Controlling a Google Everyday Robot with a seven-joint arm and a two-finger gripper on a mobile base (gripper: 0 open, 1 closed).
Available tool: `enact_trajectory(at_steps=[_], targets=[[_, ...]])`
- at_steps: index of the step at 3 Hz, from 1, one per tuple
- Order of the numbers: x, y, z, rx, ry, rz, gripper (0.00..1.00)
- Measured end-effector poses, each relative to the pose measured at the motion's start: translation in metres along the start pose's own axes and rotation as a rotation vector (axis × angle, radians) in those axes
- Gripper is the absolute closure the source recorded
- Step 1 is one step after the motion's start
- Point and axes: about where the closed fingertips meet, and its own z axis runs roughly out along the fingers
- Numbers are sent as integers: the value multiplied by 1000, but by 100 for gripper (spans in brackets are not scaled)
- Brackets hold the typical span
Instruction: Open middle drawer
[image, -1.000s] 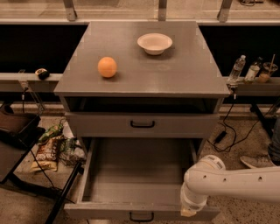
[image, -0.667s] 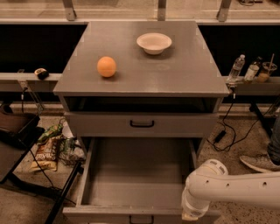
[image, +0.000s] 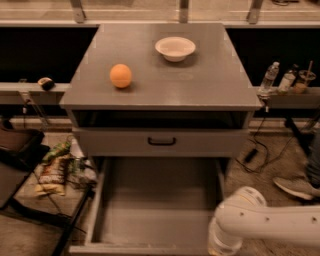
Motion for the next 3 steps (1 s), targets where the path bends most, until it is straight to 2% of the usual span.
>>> enact_trajectory(at_steps=[1,2,3], targets=[[0,-1,-2,0,0,0,100],[13,54,-15,-33,-8,-35,100],[74,169,0,-162,30,-84,100]])
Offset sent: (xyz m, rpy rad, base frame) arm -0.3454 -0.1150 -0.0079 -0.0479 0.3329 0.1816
